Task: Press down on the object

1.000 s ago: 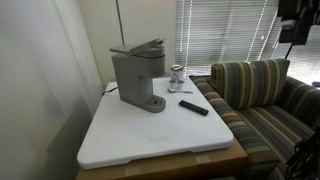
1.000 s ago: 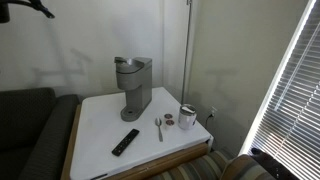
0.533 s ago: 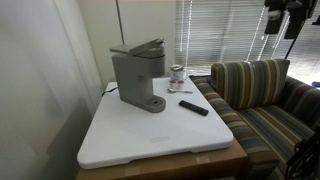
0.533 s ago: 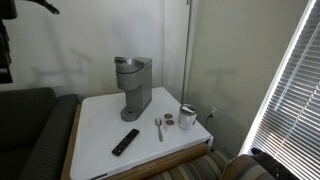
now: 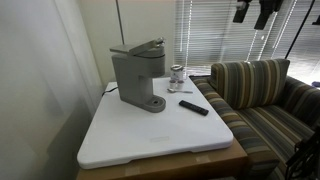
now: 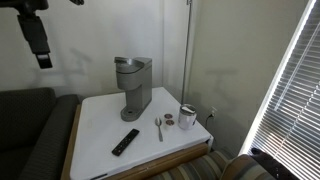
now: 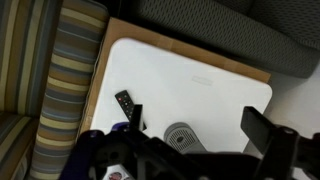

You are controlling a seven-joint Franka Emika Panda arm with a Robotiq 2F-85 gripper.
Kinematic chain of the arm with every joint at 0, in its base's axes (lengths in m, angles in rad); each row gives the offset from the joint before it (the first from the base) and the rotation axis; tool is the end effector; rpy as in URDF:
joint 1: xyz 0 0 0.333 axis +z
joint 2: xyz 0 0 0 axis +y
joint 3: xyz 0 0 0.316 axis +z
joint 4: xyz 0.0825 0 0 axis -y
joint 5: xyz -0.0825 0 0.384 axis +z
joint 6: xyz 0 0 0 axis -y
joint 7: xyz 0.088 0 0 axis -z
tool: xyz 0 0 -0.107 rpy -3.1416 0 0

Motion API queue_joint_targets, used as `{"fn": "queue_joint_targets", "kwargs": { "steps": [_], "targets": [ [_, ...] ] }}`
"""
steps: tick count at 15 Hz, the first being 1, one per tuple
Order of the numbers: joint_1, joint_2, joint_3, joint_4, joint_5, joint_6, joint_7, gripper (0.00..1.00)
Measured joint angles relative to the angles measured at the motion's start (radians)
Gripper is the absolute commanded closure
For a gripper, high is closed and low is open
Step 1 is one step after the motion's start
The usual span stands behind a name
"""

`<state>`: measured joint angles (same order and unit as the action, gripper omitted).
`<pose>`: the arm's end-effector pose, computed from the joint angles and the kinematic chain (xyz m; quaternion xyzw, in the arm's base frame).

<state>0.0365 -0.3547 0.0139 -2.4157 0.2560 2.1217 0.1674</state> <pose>0.4391 0.0338 0.4497 -0.9862 0.1217 -0.0183 0.1110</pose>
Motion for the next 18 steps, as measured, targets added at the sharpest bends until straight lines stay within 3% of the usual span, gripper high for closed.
{"fn": "queue_joint_targets", "kwargs": {
  "steps": [9, 18],
  "targets": [
    [0.017, 0.253, 0.023, 0.287, -0.032, -0.001, -0.025, 0.0],
    [0.018, 0.28, 0.025, 0.325, -0.074, -0.005, 0.016, 0.0]
  ]
}}
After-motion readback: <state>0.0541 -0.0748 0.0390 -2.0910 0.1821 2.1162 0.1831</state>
